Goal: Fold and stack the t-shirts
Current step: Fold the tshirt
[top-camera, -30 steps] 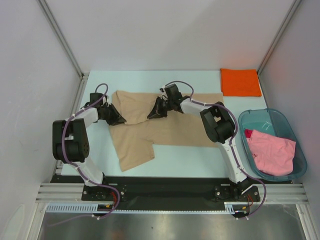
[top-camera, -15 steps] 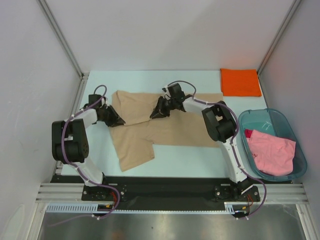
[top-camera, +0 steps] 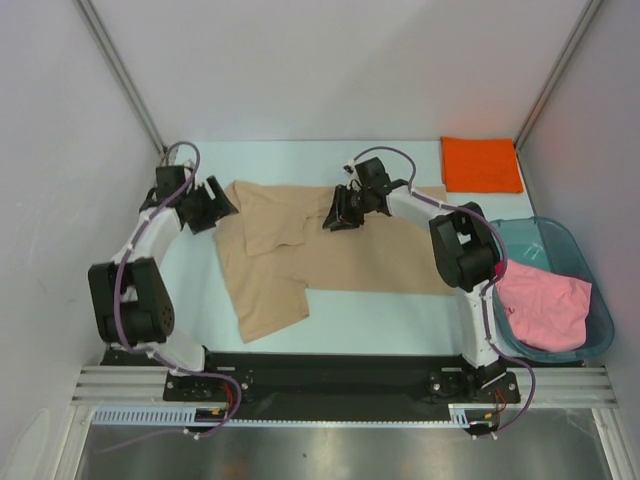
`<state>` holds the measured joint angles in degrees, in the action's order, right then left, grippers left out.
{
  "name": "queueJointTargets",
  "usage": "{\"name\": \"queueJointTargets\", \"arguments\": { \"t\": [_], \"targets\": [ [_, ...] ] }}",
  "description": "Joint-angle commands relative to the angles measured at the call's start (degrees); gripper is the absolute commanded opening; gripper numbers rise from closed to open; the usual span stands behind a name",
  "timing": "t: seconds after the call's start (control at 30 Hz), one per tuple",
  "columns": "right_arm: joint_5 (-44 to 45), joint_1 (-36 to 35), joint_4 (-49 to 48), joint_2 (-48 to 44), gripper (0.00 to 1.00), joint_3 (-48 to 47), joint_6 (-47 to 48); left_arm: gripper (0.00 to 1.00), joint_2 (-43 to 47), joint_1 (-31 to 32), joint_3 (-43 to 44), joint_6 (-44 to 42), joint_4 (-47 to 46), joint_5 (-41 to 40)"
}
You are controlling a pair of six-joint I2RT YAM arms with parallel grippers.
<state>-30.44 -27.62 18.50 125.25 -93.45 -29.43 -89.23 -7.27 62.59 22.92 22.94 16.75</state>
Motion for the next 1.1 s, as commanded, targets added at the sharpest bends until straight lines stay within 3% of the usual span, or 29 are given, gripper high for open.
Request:
{"name": "queueJointTargets", "arguments": {
  "t": [0.0, 0.17, 0.27, 0.4, 0.63, 0.73, 0.83, 0.87, 0.97, 1.07],
  "targets": [
    [1.35, 1.15, -0.74, -3.61, 0.37, -1.12, 2.89, 0.81, -11.55, -0.29, 13.23, -10.33, 2.18, -0.93],
    [-1.64, 2.83, -4.70, -9.67, 0.38, 3.09, 2.98, 0.81, -26.59, -1.34, 30.36, -12.28, 3.78, 2.84],
    [-3.05, 4.58, -6.63, -14.49, 0.38, 7.74, 3.33, 0.81, -33.36, -1.26, 37.58, -12.89, 3.87, 0.75],
    [-4.72, 7.40, -10.49, -19.51, 0.39, 15.73, 3.07, 0.80, -39.08, -1.26, 43.22, -12.90, 3.78, 1.16],
    [-7.09, 9.51, -14.10, -22.07, 0.39, 19.18, 1.40, 0.74, -44.71, -1.17, 46.13, -11.06, 3.96, 5.56],
    [-7.27, 9.60, -15.42, -22.07, 0.39, 19.71, 0.78, 0.55, -46.47, -1.17, 46.75, -10.18, 4.13, 8.73],
    [-7.62, 9.77, -15.43, -22.15, 0.39, 20.23, 0.43, 0.33, -48.49, -1.87, 49.02, -8.07, 4.48, 9.79],
    [-7.53, 9.95, -15.08, -22.33, 0.39, 21.02, 0.51, 0.21, -49.02, -2.22, 49.90, -7.63, 4.66, 9.96],
    [-6.57, 9.95, -14.38, -23.47, 0.39, 23.04, 0.78, 0.00, -51.39, -3.36, 53.41, -6.83, 5.18, 9.79],
    [-3.85, 9.86, -12.62, -24.79, 0.39, 24.36, 0.78, 0.00, -52.88, -3.89, 57.90, -7.36, 5.71, 7.16]
  ]
}}
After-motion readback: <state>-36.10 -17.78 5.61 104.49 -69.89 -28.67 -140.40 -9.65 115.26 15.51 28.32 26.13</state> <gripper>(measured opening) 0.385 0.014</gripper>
